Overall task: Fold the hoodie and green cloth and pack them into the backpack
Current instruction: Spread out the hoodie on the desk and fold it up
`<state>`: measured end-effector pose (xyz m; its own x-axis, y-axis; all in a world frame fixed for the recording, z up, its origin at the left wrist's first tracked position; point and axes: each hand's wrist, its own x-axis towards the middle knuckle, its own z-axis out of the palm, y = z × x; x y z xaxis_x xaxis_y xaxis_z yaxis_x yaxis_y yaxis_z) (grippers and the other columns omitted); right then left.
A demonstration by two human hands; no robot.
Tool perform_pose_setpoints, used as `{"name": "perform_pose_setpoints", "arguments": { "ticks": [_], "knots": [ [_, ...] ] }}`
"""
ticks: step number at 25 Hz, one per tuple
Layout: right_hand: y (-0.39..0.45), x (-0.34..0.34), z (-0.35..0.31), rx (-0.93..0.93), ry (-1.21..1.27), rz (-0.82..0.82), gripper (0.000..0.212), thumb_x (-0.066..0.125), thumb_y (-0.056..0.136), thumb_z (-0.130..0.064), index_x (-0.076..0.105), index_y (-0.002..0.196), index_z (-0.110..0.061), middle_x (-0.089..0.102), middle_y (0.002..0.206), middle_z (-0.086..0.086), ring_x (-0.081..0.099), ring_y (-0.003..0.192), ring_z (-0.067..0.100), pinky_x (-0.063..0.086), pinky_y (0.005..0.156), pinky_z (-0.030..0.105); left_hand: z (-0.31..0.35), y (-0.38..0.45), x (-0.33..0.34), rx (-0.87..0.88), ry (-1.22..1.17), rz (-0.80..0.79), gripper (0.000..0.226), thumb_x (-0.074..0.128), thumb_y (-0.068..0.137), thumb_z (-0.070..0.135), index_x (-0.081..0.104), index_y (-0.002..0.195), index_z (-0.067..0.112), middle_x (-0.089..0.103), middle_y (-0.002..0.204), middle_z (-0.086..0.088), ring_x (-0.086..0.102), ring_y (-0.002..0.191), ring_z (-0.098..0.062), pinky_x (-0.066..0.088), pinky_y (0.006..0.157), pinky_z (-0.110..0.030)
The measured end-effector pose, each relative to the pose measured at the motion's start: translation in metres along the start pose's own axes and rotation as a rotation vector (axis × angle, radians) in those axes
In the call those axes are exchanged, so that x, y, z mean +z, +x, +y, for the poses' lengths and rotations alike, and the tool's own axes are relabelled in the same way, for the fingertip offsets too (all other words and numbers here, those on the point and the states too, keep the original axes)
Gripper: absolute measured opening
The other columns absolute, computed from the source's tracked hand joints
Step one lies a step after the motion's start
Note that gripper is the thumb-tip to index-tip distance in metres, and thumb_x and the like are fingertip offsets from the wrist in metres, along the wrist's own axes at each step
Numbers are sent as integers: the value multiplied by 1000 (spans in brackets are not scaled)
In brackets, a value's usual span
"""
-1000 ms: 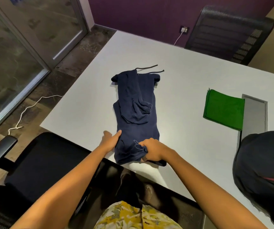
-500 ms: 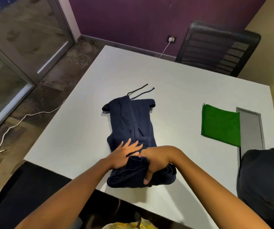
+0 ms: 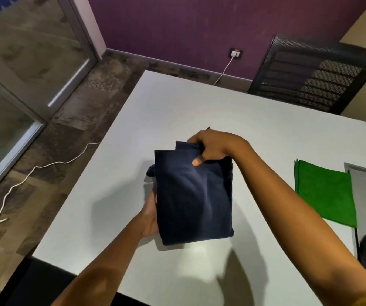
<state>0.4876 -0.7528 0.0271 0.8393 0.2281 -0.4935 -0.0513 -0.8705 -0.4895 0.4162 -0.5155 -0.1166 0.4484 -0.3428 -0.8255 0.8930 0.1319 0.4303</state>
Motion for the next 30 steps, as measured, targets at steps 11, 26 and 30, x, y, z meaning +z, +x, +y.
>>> {"name": "perform_pose_setpoints", "arguments": {
  "ticks": [11,26,30],
  "knots": [
    [44,127,42,-57,403,683,25,59,94,-21,67,118,-21,68,118,-8,61,113,7,48,102,33,13,37,7,400,497,247,55,72,80,61,63,124,30,73,111,9,68,102,-15,57,92,-40],
    [29,197,94,346,166,670,71,39,99,-57,9,158,-30,5,166,1,6,153,23,12,122,49,-25,59,41,860,1771,394,77,20,97,67,11,159,22,-2,167,-7,-6,153,-29,2,121,-59],
    [20,201,83,659,498,752,100,59,81,-73,21,154,-17,29,156,9,32,142,28,30,113,52,-25,77,26,727,1926,314,86,10,92,77,-2,159,24,-13,165,-7,-14,152,-32,-3,116,-68]
  ]
}}
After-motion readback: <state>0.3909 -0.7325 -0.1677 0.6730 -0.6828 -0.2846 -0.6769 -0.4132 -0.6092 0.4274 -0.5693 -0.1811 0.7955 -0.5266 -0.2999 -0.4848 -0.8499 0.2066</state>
